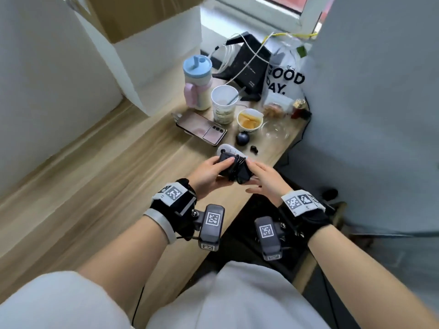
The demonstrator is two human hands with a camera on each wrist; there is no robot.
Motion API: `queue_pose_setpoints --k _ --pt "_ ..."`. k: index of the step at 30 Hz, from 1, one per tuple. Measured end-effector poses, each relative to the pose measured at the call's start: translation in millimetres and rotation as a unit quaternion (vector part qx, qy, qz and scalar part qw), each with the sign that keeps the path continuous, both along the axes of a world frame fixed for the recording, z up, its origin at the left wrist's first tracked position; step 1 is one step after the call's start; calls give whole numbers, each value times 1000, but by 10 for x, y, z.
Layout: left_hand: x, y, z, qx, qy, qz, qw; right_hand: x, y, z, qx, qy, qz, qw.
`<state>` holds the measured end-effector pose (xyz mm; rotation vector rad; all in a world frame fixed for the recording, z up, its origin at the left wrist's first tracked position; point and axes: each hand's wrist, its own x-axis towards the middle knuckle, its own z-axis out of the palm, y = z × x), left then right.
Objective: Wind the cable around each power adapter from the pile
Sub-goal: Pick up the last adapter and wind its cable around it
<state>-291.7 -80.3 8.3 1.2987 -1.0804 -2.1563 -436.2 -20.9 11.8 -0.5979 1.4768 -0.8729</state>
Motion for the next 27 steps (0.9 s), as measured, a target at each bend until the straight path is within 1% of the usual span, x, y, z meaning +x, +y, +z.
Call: queue_pose_setpoints --k 5,7,10,12,14,18,20,24,27 --pt "-670 370 -219 52 0 -52 997 -587 663 -302 43 -20 -72 996" --pt "-904 552 -322 82 -11 -76 994 -791 931 -445 55 -40 -98 993" --pt "-1170 823 -458 130 -39 -124 983 -1036 1268 -639 77 -86 -141 983" --pt "-1318 964 -564 150 -63 -174 971 -1169 1452 -781 87 -113 -169 975" --pt "-1452 1058 -692 162 -80 -207 962 -1272 1590 -909 98 -124 -190 969" --pt "-1687 1072 -992 113 -148 -226 956 -1435 1690 -1185 116 -147 -235 954" --pt "-1789 1030 -1143 101 -164 -234 953 -1504 1666 -1315 124 -149 -253 948" --pt "-2059 888 -1511 123 -185 -245 944 -1658 1528 -1651 150 -143 -310 928" --pt "-2229 794 -1812 158 -182 -208 948 -1758 1412 -1942 167 -117 -324 924"
